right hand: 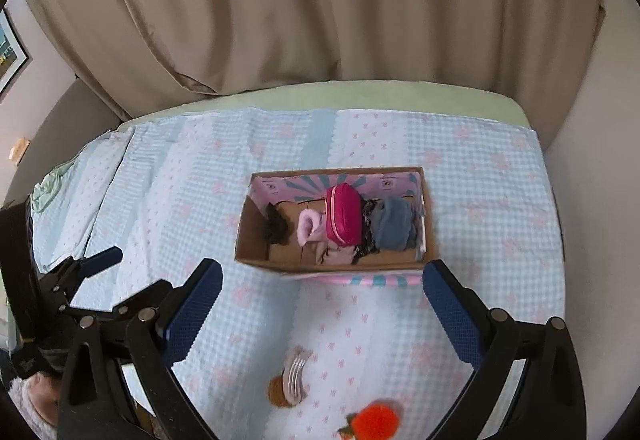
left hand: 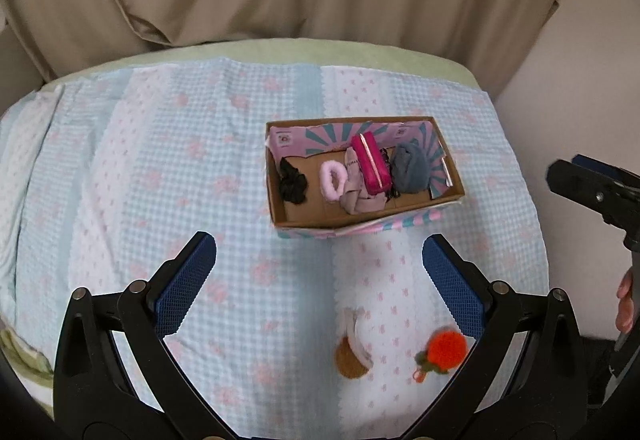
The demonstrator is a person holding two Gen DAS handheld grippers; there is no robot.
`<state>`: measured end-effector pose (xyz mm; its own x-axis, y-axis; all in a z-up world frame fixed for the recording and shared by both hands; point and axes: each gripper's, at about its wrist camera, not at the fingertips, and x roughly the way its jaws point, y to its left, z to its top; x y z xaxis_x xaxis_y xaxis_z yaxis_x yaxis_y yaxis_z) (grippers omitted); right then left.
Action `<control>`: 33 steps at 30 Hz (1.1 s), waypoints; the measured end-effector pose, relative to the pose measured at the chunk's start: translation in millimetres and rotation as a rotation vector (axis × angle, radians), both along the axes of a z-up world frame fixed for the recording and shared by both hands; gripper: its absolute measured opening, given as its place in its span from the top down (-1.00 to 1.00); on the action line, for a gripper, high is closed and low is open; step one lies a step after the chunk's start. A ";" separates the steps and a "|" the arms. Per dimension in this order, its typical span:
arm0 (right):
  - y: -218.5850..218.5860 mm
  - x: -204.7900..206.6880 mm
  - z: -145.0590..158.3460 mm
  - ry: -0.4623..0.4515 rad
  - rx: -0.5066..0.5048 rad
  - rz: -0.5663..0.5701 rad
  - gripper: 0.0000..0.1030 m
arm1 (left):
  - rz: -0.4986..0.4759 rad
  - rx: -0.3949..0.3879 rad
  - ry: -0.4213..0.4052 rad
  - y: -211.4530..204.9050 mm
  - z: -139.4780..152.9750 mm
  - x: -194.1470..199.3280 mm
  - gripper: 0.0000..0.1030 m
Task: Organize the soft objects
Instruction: 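Withdraw both tools from the box toward the brown ball and orange pompom, then grasp the brown fuzzy ball with left tool while right tool grasps orange pompom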
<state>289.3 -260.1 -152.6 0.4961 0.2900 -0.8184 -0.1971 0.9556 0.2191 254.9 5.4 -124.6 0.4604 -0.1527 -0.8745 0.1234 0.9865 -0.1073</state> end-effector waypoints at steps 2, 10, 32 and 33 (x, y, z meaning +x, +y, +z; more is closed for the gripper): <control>-1.1 -17.6 7.0 -0.017 -0.007 -0.014 -0.94 | 0.003 -0.006 -0.020 4.0 7.8 -14.4 -0.99; -12.0 -91.0 15.1 -0.091 -0.045 -0.087 -0.94 | 0.033 0.035 -0.120 13.3 19.2 -68.7 -1.00; -44.9 -204.1 -185.4 -0.044 -0.011 -0.255 -0.94 | -0.084 -0.043 -0.113 -44.0 -159.8 -182.4 -0.95; -45.9 -206.2 -200.0 -0.040 -0.011 -0.262 -0.94 | -0.093 -0.043 -0.110 -48.0 -173.1 -183.4 -0.93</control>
<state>83.1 -306.0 -352.6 0.5854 0.1380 -0.7989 0.0494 0.9775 0.2050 71.5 -42.6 -297.7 0.5350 -0.2351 -0.8115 0.2274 0.9651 -0.1297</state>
